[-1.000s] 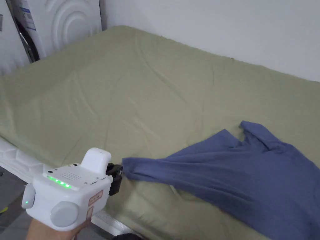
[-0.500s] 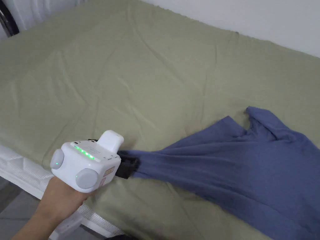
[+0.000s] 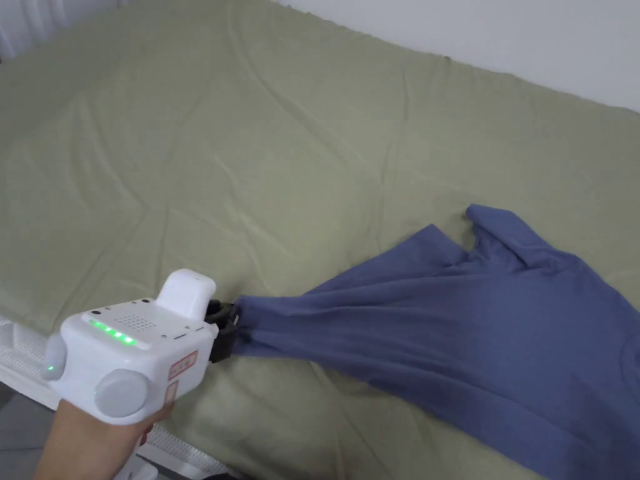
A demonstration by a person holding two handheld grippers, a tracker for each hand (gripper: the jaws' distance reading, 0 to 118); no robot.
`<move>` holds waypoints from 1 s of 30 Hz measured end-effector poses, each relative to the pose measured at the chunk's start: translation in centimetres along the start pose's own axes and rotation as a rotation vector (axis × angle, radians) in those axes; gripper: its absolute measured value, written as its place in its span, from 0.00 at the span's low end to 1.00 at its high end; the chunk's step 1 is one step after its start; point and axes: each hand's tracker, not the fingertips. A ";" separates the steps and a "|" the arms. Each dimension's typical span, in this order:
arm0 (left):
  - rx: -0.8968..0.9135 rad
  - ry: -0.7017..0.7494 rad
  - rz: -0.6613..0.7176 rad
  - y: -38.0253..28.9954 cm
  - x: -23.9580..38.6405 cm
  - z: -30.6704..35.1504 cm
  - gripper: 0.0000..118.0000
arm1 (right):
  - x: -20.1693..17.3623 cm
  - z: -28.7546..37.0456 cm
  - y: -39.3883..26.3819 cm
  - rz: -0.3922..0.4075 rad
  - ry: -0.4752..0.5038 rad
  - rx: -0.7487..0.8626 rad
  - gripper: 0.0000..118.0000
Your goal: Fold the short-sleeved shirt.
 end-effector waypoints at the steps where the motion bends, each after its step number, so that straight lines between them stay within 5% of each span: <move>1: -0.003 -0.004 0.009 0.5 0.7 0.8 0.00 | 0.3 -0.7 0.2 0.016 -0.002 -0.019 0.00; 10: 0.023 0.054 -0.032 0.9 3.8 1.8 0.00 | 7.3 -20.6 5.1 0.217 -0.017 -0.240 0.00; 15: 0.033 0.009 -0.003 1.1 4.3 2.2 0.00 | 9.5 -34.6 7.6 0.291 0.068 -0.331 0.01; 16: 0.054 -0.004 0.011 1.1 4.3 2.3 0.00 | 10.0 -36.9 7.8 0.297 0.086 -0.347 0.07; 18: 0.079 0.016 0.037 1.3 4.5 2.4 0.00 | 11.2 -42.0 7.5 0.306 0.129 -0.444 0.81; 19: 0.084 0.018 0.046 1.4 4.5 2.3 0.00 | 11.5 -43.7 7.3 0.327 0.104 -0.472 1.00; 27: 0.032 0.068 0.054 1.9 4.1 1.1 0.00 | 10.8 -50.3 4.8 0.387 0.103 -0.592 0.99; 28: 0.020 0.071 0.059 1.9 4.0 0.9 0.00 | 10.8 -50.3 4.7 0.364 0.120 -0.617 0.88; 29: 0.009 0.075 0.069 1.9 3.7 0.6 0.00 | 10.8 -50.0 4.8 0.319 0.147 -0.624 0.40; 30: 0.003 0.075 0.092 1.9 3.5 0.5 0.00 | 10.9 -48.8 4.8 0.244 0.089 -0.624 0.04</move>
